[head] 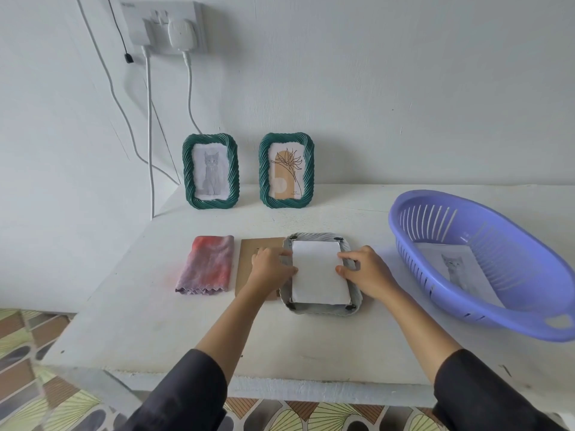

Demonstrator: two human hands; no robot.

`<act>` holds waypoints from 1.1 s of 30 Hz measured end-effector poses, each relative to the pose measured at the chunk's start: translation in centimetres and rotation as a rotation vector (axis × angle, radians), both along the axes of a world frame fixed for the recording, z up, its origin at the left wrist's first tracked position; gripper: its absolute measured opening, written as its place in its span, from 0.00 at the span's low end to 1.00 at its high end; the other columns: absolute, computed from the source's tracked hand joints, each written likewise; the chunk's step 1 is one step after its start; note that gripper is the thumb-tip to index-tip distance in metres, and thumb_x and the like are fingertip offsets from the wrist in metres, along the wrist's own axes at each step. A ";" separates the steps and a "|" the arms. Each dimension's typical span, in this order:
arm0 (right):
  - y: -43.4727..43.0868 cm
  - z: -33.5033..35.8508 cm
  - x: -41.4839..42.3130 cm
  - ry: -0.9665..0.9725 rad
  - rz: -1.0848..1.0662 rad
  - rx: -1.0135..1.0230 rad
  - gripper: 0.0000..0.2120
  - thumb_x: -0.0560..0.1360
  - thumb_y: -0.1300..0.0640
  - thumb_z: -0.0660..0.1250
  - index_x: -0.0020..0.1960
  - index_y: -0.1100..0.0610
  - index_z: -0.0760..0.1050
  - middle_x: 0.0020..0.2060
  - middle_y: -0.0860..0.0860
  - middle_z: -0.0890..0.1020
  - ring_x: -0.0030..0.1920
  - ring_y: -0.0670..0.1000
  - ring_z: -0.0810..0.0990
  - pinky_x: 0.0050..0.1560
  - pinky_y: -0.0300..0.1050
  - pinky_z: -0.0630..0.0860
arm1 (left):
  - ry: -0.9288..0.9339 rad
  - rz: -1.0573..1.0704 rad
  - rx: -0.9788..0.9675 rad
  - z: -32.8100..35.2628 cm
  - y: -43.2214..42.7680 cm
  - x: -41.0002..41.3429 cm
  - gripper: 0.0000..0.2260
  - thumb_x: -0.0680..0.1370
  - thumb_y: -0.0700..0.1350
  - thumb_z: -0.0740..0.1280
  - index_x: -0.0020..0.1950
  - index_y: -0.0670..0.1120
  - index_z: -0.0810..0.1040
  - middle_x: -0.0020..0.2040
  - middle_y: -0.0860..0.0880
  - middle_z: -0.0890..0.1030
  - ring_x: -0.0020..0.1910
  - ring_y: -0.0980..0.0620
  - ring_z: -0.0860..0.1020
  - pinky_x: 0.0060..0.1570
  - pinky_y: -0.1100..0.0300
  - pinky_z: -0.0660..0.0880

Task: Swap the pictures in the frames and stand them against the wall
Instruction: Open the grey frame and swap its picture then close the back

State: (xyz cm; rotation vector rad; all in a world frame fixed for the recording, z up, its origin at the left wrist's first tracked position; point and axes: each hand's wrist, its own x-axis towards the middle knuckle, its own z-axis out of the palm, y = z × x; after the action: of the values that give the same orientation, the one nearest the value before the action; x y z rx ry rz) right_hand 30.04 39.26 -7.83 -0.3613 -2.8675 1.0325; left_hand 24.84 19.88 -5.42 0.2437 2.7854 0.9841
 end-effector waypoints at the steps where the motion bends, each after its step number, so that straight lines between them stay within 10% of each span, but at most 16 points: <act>1: 0.0 0.0 0.0 0.001 -0.001 -0.009 0.20 0.73 0.49 0.67 0.64 0.50 0.74 0.50 0.50 0.69 0.55 0.54 0.74 0.49 0.43 0.67 | 0.040 0.055 0.035 0.1 -0.3 0.0 0.15 0.74 0.42 0.67 0.60 0.44 0.79 0.58 0.40 0.79 0.63 0.41 0.72 0.62 0.54 0.67; 9: 0.2 -0.2 -0.1 -0.009 0.026 -0.009 0.21 0.72 0.50 0.68 0.64 0.50 0.73 0.49 0.50 0.68 0.54 0.53 0.73 0.50 0.42 0.67 | -0.119 0.196 -0.283 0.4 -2.5 -0.5 0.27 0.78 0.47 0.61 0.73 0.39 0.57 0.73 0.36 0.57 0.72 0.37 0.56 0.69 0.48 0.59; 33: 0.2 -0.1 -0.1 -0.031 0.050 0.014 0.20 0.73 0.50 0.67 0.65 0.48 0.73 0.50 0.49 0.66 0.58 0.54 0.73 0.58 0.46 0.69 | -0.169 0.288 -0.187 0.5 -2.2 -1.8 0.31 0.72 0.44 0.72 0.70 0.45 0.61 0.67 0.38 0.66 0.67 0.40 0.63 0.62 0.50 0.65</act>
State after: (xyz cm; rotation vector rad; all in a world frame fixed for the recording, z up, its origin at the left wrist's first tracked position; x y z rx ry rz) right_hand 29.89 39.50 -7.91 -0.3095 -2.9239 1.0231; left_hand 23.01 17.68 -4.90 -0.2604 2.7783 0.7493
